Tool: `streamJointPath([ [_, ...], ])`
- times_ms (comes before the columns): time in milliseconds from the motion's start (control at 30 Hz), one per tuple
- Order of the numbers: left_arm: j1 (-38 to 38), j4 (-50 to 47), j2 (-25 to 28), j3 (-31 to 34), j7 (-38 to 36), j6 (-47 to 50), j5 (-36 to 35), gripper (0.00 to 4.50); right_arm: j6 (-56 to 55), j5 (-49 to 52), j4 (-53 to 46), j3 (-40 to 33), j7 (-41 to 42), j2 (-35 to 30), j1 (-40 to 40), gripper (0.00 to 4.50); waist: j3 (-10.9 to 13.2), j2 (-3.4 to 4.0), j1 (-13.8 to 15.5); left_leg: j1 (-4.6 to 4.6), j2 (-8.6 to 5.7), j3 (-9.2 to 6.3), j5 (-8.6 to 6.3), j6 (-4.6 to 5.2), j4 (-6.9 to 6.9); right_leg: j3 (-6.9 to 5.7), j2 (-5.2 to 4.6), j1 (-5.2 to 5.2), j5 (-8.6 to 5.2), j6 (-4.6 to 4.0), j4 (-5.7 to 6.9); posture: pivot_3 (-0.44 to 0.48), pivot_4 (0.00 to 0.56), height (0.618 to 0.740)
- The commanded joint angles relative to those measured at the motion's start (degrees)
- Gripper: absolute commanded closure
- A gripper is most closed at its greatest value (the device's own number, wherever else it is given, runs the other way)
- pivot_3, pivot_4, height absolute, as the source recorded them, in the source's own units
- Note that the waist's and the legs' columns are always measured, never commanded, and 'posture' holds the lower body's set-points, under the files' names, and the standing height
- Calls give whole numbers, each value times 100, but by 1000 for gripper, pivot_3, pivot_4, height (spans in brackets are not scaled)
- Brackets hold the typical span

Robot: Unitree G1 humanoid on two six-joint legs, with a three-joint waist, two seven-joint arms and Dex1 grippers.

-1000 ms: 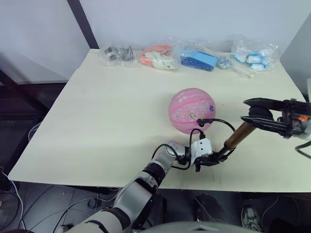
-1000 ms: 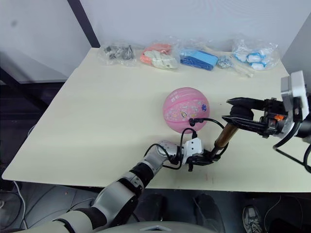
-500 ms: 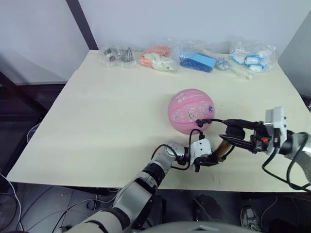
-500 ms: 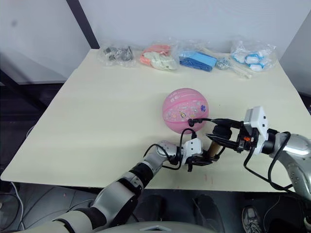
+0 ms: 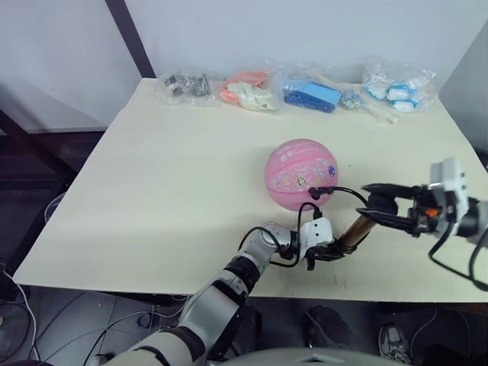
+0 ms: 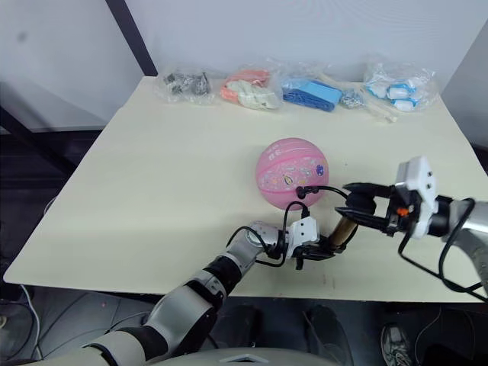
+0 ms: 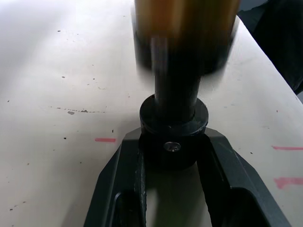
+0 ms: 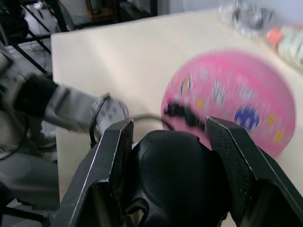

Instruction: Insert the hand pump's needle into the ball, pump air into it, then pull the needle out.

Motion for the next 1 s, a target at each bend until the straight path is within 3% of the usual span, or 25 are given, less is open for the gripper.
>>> streamJointPath([
  [33, 158, 328, 98, -73, 112, 236, 176, 3427, 379, 685, -216, -659, -27, -346, -414, 2478, 5, -3, 2, -1, 0, 1, 0, 1, 0, 0, -1, 0, 0, 0, -1, 0, 150, 736],
  [333, 149, 359, 93, -73, 106, 231, 186, 3427, 1448, 1945, 101, -1262, -149, -1148, -1369, 2478, 10, 0, 5, -14, 3, -3, -1, 2, 1, -4, -3, -7, 0, -1, -7, 0, 150, 736],
  [533, 158, 368, 83, -74, 112, 230, 186, 3427, 1825, 2185, 252, -1290, -171, -1391, -1645, 2478, 8, 5, 9, -33, 3, -4, -1, 2, 2, -6, -6, -23, 1, -1, -10, 0, 150, 736],
  [800, 180, 368, 81, -82, 131, 208, 199, 3427, 1630, 1630, 148, -1059, -125, -1114, -1324, 2478, 7, 3, 15, -55, 2, -3, -1, 3, 7, -6, -7, -46, 3, 1, -8, 0, 150, 736],
  [1000, 186, 364, 86, -91, 149, 199, 209, 3427, 1041, 1000, -135, -684, -190, -478, -737, 2478, -3, 3, 6, -50, 3, 0, -1, 3, 8, -3, -3, -43, 4, 3, -6, 0, 150, 736],
])
